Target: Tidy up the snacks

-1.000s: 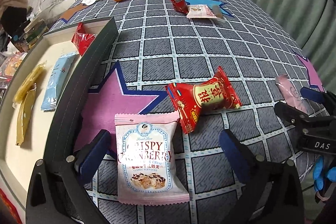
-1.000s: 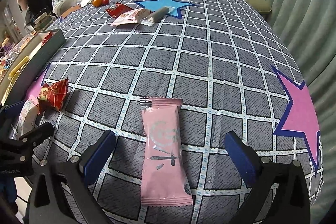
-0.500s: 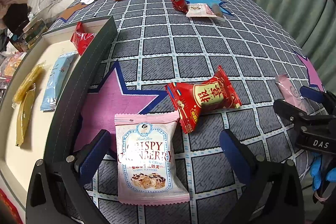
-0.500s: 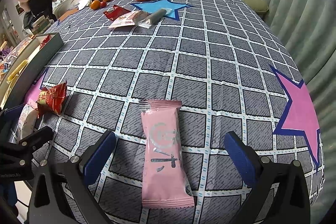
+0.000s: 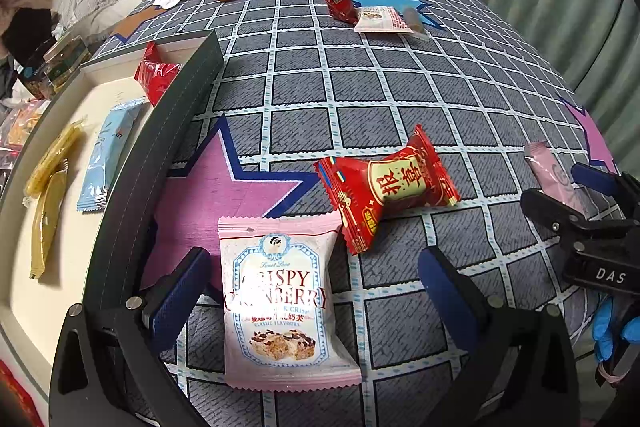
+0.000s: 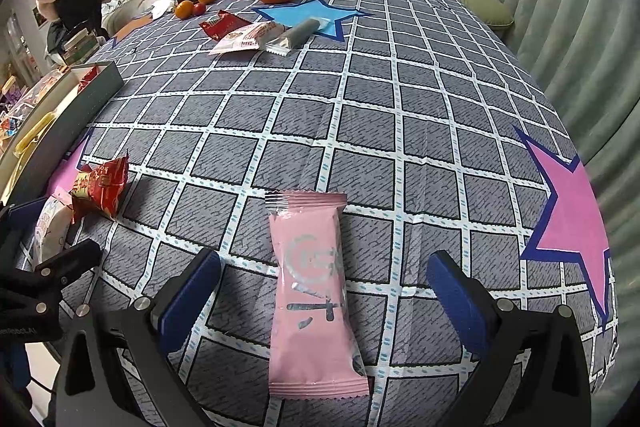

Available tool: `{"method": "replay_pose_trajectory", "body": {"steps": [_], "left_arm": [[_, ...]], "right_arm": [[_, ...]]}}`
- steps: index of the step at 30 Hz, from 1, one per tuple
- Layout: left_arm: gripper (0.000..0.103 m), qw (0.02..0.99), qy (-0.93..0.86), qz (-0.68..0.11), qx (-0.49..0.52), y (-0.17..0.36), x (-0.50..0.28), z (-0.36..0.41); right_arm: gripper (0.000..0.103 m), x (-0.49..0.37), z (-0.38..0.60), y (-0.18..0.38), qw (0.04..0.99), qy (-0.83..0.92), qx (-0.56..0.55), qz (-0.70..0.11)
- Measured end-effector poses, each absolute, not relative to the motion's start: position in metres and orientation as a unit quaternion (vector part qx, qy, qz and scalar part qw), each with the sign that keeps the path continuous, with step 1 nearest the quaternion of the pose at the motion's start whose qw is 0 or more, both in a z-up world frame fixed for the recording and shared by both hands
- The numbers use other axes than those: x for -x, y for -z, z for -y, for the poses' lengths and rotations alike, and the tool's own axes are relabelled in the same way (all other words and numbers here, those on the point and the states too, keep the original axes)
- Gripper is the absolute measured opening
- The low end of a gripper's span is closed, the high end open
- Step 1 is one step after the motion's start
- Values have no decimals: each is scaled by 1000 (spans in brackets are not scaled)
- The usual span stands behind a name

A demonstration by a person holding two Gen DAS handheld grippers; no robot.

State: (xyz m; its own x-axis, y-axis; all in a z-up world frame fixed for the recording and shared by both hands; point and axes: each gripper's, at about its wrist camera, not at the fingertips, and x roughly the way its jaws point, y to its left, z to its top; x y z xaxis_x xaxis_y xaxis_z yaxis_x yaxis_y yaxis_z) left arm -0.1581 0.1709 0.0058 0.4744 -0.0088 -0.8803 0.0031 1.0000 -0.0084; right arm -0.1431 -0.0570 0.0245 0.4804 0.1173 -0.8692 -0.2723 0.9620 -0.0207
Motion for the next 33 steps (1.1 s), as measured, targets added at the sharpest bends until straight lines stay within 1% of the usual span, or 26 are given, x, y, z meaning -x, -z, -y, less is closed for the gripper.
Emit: {"method": "replay_pose_trajectory", "body": {"steps": [33], "left_arm": [[103,855,5,-519,3,-6,162,-172]], "right_arm": [[103,142,56,-24,852,-118,83,-504]]}}
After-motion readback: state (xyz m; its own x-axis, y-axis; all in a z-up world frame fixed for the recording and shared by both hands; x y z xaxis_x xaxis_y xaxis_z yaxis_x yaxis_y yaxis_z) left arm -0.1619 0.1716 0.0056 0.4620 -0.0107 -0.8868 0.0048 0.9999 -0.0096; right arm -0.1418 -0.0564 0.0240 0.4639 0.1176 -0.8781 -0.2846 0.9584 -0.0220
